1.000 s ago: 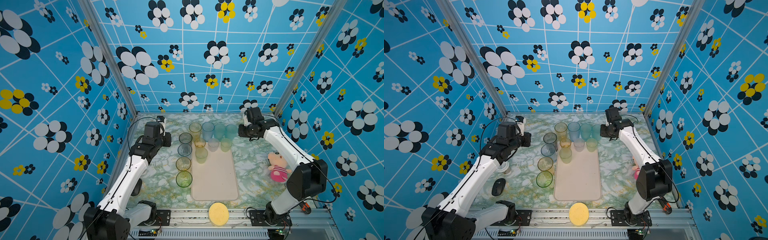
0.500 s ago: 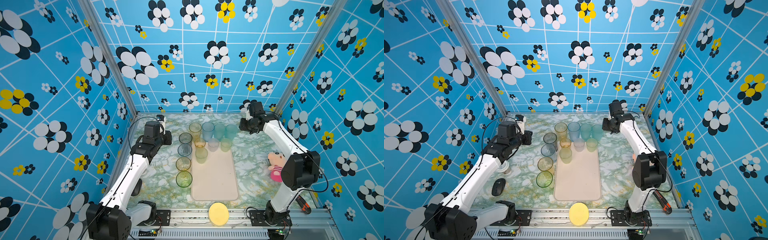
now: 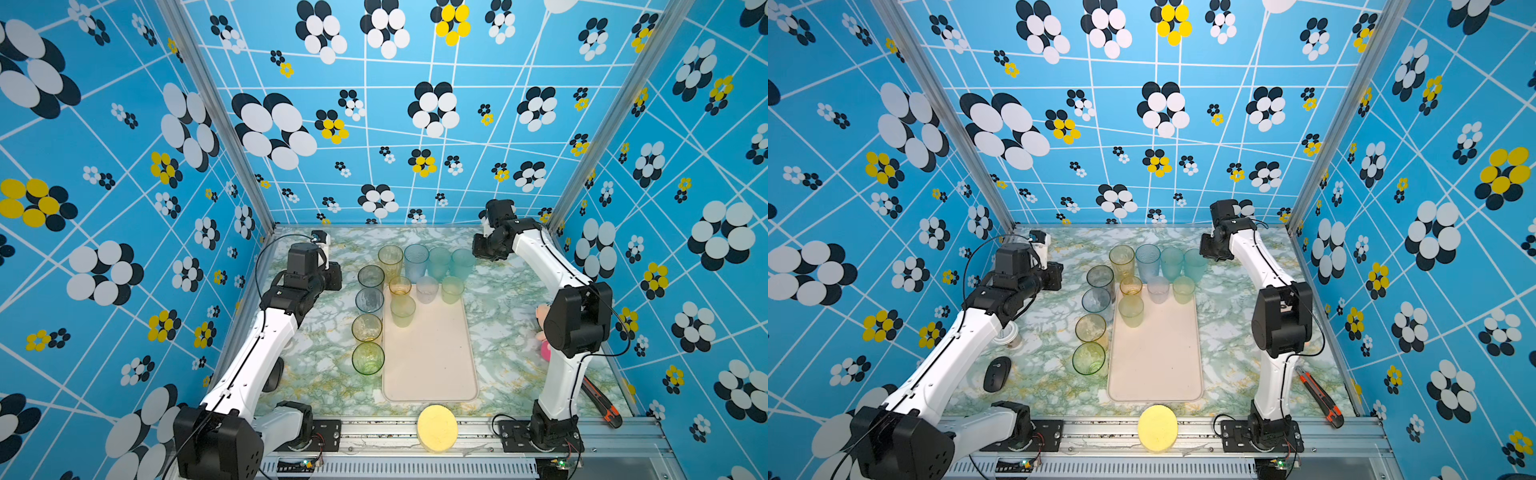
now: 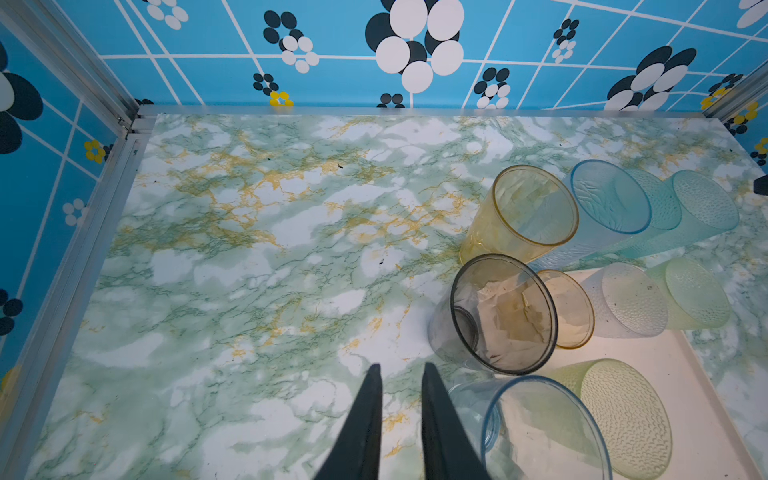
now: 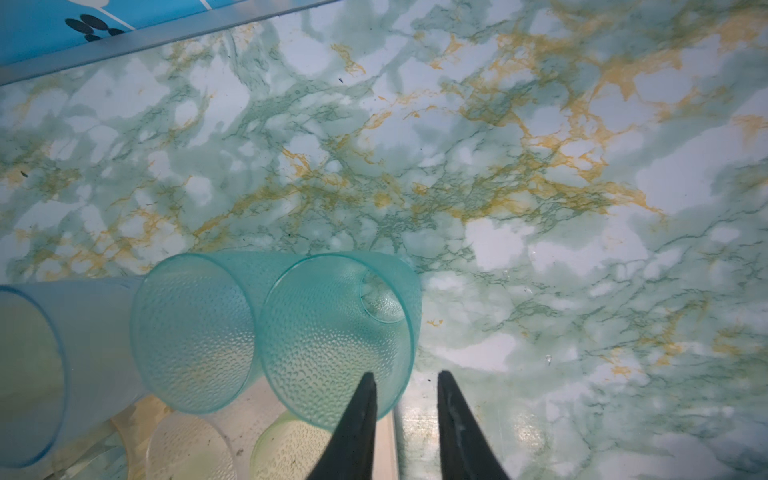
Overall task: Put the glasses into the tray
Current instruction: 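Move the right gripper to a teal cup while the left hovers by the grey cup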
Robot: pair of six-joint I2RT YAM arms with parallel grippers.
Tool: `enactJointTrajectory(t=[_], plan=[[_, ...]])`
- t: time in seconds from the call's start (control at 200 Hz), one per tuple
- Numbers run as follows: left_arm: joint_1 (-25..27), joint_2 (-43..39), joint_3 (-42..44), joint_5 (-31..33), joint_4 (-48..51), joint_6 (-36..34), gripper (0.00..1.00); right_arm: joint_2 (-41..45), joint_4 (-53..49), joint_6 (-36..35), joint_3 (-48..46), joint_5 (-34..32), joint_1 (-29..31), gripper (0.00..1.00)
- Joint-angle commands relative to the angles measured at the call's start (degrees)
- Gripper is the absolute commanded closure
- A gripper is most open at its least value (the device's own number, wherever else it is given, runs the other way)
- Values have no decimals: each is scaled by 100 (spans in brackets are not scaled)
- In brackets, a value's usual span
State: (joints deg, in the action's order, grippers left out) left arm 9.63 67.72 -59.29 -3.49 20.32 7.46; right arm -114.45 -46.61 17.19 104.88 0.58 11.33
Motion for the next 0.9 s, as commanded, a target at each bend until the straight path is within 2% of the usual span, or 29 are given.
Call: enactJointTrajectory(t=[0.0, 0.895], plan=[[-81, 65, 66, -91, -60, -96, 80, -102, -280, -40, 165, 72, -8, 73], [-154, 145, 72, -275, -85, -78, 80, -700, -505, -119, 638, 31, 25, 80]])
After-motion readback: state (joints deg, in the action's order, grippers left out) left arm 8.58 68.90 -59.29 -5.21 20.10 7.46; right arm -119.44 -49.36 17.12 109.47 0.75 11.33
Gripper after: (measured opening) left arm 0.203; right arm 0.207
